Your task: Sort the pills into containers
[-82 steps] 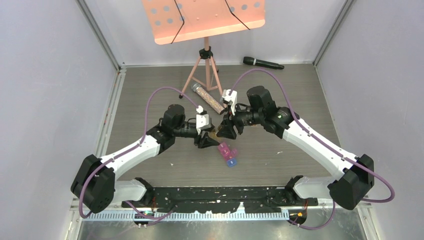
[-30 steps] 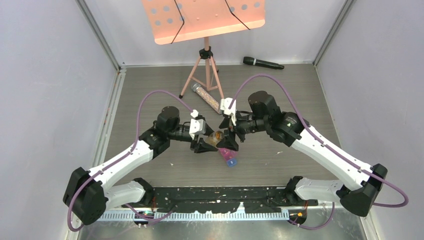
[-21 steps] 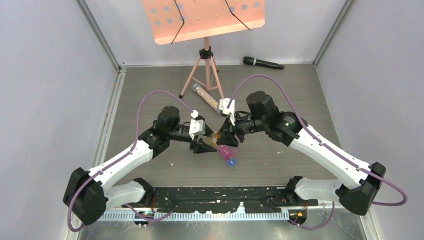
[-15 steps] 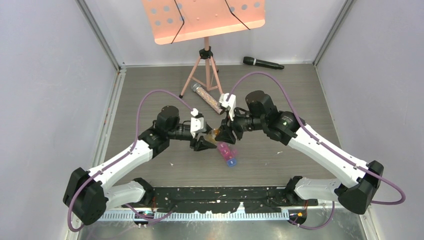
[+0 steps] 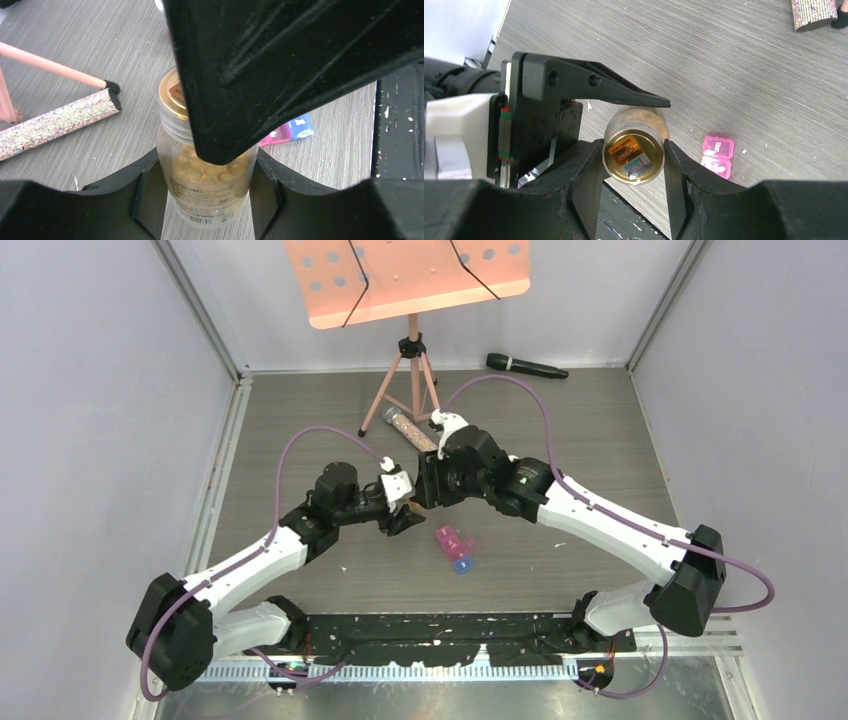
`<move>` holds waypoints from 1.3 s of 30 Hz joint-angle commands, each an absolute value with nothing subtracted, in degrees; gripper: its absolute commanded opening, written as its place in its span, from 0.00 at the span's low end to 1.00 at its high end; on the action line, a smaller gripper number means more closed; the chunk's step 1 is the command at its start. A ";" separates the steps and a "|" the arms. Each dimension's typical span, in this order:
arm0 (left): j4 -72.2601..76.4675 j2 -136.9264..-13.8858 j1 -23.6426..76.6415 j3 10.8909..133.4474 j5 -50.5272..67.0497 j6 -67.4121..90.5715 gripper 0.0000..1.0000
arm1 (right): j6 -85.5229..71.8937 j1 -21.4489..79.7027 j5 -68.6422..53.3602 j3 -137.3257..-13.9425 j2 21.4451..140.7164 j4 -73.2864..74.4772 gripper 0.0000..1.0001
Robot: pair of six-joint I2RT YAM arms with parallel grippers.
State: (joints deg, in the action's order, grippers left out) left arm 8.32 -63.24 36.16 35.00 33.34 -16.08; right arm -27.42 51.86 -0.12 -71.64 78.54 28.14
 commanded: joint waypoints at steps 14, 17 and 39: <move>12.02 -59.43 37.42 35.55 37.79 -16.85 0.00 | -21.96 44.37 -11.90 -66.99 64.80 17.00 0.80; 10.55 -59.40 37.40 36.34 41.16 -16.90 0.00 | -12.22 44.30 -20.77 -65.28 62.26 16.52 0.81; 1.63 -60.71 37.44 41.90 53.34 -18.83 0.00 | 7.67 46.39 -34.67 -68.83 69.59 25.50 0.56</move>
State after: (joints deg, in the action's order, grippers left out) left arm 1.37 -60.27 37.12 38.68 51.55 -17.50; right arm 8.64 45.78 -35.09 -67.42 68.93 29.34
